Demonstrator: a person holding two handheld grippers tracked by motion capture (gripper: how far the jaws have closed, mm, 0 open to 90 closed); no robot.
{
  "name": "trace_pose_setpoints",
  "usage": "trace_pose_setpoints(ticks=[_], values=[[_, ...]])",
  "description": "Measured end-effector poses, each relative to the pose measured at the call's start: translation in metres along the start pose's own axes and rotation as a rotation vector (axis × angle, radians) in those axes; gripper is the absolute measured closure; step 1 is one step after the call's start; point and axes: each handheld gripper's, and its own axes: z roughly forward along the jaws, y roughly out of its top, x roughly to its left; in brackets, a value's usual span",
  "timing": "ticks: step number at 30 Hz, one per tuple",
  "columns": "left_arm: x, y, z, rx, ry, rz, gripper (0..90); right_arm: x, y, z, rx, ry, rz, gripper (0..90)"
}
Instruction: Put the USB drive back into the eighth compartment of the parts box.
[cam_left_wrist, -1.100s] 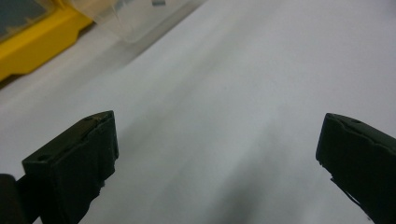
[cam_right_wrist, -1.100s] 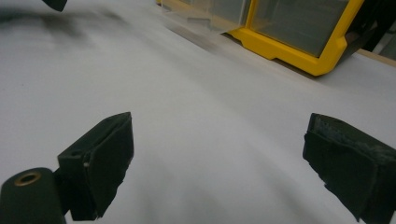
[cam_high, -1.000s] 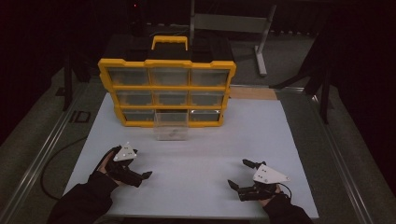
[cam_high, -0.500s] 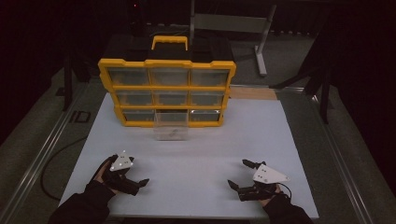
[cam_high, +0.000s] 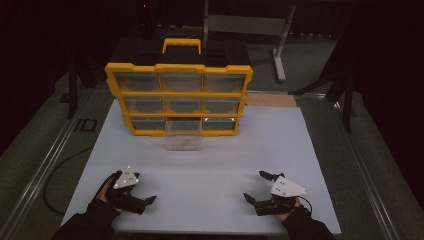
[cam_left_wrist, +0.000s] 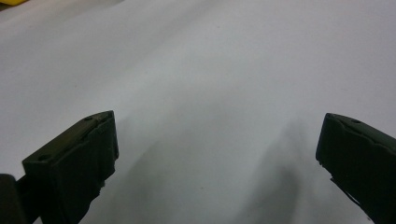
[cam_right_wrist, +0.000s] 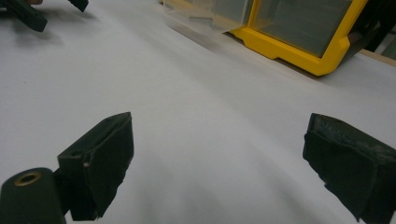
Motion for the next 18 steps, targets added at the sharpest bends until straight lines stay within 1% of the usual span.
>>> trace_pose_setpoints(ticks=[8,10,11,13,18], values=[[0.0002,-0.0009,-0.0021,-0.001,0.002,0.005,0.3,0.0002,-0.0002,0.0010,0.006,0.002,-0.003,9.1],[0.0007,-0.0010,-0.0031,-0.010,-0.001,-0.001,0.3,0.0001,-0.0004,0.0012,0.008,0.002,-0.005,9.1],[0.0020,-0.0014,-0.0040,-0.020,-0.004,-0.010,0.3,0.0000,-0.0005,0.0013,0.009,0.003,-0.001,9.1],[0.0026,-0.0015,-0.0039,-0.023,-0.009,-0.015,0.3,0.0000,-0.0005,0.0012,0.009,0.003,-0.001,9.1],[0.0025,-0.0011,-0.0031,-0.022,-0.009,-0.010,0.3,-0.0004,-0.0008,0.0015,0.009,0.003,0.002,9.1]])
